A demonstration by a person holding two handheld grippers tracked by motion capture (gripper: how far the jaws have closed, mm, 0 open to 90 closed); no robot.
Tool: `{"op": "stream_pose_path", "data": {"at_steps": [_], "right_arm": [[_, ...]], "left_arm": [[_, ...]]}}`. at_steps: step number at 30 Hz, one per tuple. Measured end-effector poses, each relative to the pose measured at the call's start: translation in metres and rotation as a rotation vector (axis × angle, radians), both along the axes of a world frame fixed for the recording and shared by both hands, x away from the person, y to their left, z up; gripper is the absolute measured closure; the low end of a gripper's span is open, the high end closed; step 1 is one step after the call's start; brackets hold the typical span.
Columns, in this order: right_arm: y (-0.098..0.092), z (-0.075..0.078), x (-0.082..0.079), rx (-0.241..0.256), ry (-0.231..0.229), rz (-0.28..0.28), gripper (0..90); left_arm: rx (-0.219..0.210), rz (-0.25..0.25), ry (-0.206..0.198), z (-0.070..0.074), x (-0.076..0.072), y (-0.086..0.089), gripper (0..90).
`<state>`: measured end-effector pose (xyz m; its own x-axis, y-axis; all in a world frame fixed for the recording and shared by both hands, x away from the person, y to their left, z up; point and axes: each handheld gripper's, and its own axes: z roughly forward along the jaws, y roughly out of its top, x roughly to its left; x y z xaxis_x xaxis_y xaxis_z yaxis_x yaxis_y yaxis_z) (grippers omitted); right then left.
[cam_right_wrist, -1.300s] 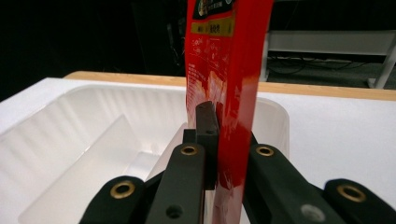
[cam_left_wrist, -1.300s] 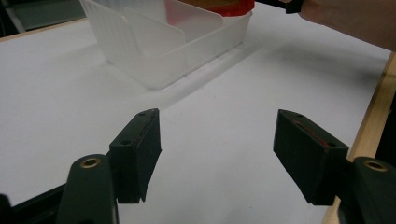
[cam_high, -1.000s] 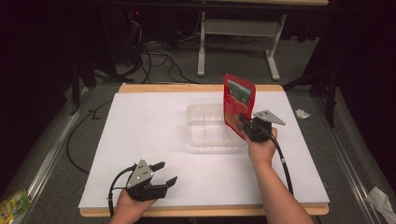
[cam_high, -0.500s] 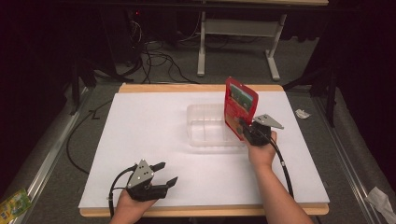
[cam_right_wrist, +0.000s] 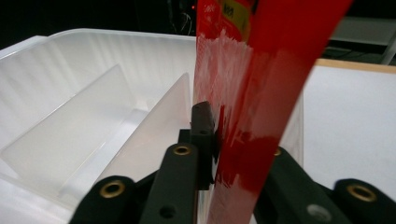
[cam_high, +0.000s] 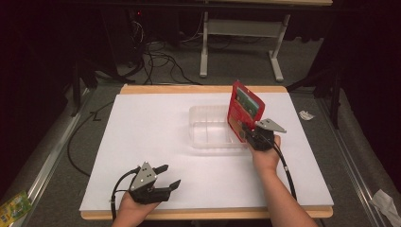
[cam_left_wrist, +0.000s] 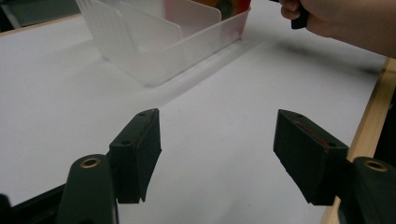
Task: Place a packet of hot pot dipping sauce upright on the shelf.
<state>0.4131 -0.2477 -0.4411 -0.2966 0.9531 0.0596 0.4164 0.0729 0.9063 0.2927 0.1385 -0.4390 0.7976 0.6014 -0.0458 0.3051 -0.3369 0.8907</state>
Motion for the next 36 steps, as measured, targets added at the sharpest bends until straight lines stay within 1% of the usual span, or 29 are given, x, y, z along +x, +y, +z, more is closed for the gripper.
{"op": "stream_pose_path", "data": {"at_steps": [2,3,7,9,10,12,13,16,18,20,23,28,30,34,36], "right_arm": [[-0.001,0.001,0.001,0.009,0.014,0.011,76.0],[-0.001,0.003,0.001,0.004,0.007,0.018,72.8],[-0.002,0.014,-0.002,0.017,-0.004,0.044,62.4],[-0.003,0.021,-0.005,0.021,-0.008,0.044,55.5],[-0.004,0.025,-0.007,0.017,-0.006,0.052,51.8],[-0.006,0.03,-0.009,0.019,-0.005,0.059,39.9],[-0.006,0.033,-0.011,0.02,-0.004,0.05,34.7],[-0.011,0.04,-0.018,0.018,0.003,0.067,24.0],[-0.015,0.043,-0.025,0.023,0.013,0.079,20.3],[-0.02,0.046,-0.033,0.022,0.013,0.093,17.4],[-0.03,0.046,-0.052,0.036,0.014,0.104,15.2],[-0.049,0.043,-0.089,0.047,0.012,0.14,15.3],[-0.056,0.041,-0.106,0.037,0.003,0.141,15.3],[-0.074,0.033,-0.14,0.042,-0.001,0.149,15.5],[-0.08,0.028,-0.15,0.049,0.015,0.148,14.6]], "left_arm": [[-0.002,0.0,0.0,0.0,0.0,0.0,32.5],[-0.002,0.001,-0.001,0.0,0.0,0.0,32.5],[0.0,-0.001,0.0,0.0,0.0,0.0,32.4],[-0.002,-0.002,0.002,0.0,0.0,0.0,32.4],[-0.003,-0.001,0.001,0.0,0.0,0.0,32.4],[-0.002,-0.002,0.001,0.0,0.0,0.0,32.4],[-0.002,-0.002,0.001,0.0,0.0,0.0,32.4],[0.001,-0.002,0.0,0.0,0.001,-0.001,32.3],[0.004,-0.005,0.001,0.0,0.001,-0.001,32.3],[0.007,-0.004,-0.001,0.0,0.001,-0.001,32.2],[0.007,-0.002,0.0,-0.001,0.001,-0.001,32.2],[0.003,0.003,0.001,-0.001,0.001,-0.001,32.0],[0.002,0.004,0.002,0.0,0.001,-0.001,31.8],[-0.01,0.006,0.005,0.001,-0.001,-0.001,31.3],[-0.019,0.004,0.007,0.001,-0.002,-0.002,31.0]]}}
